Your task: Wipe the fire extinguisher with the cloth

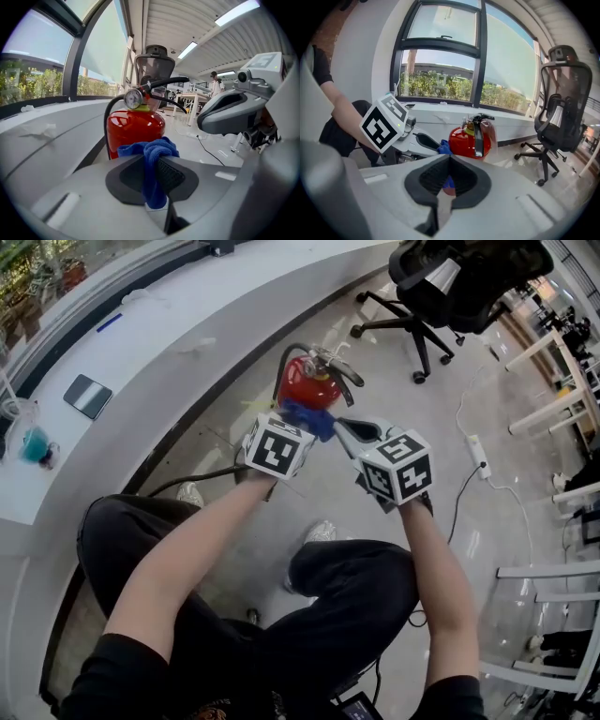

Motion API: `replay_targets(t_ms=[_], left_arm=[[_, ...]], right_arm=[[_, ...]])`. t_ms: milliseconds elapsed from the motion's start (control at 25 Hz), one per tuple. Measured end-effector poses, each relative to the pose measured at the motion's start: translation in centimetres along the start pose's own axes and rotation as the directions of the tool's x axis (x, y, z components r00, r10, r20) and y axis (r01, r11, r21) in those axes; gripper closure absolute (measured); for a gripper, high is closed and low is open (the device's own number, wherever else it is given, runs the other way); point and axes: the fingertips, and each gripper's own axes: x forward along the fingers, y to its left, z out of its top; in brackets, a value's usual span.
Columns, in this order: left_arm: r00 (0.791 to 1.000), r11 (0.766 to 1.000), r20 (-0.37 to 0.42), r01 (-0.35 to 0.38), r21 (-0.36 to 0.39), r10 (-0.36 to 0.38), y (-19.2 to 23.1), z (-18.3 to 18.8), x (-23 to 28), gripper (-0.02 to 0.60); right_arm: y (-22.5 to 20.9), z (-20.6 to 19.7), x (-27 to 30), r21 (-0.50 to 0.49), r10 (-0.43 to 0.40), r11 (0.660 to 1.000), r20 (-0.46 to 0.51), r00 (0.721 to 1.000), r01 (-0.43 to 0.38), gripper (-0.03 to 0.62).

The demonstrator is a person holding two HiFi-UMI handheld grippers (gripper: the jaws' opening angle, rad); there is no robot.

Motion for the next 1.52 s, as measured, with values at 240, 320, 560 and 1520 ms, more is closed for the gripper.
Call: replay_targets(t_ms=[240, 320, 560, 1520], left_arm=[[0.999, 0.999, 0.015, 0.043, 0.005, -0.043, -3.7, 0.0, 2.3, 0.534], [0.999, 1.0, 0.029, 0.023, 0.01, -0.023, -3.9, 0.1, 2.9, 0.531], [0.999, 0.999, 0.036, -0.015, 0.035, 0.014, -2.8, -0.3, 2.5, 0.531], [0.999, 0.919, 0.035, -0.024, 0.393, 0.012, 11.4, 4.1, 4.1, 0.531]], right_arm=[[-1.0, -1.0, -0.9, 0.102, -0.016, 0.995, 0.061, 0.998, 0.01, 0.591], [-1.3, -1.2, -1.5, 0.114, -0.029, 0.993, 0.079, 0.996, 0.02, 0.591], [-1.7, -2.1, -1.4, 0.133, -0.011, 0.991, 0.087, 0.996, -0.001, 0.591], [1.6, -1.9, 3.2, 0.002, 0.146, 0.989, 0.138, 0.98, -0.148, 0.591]])
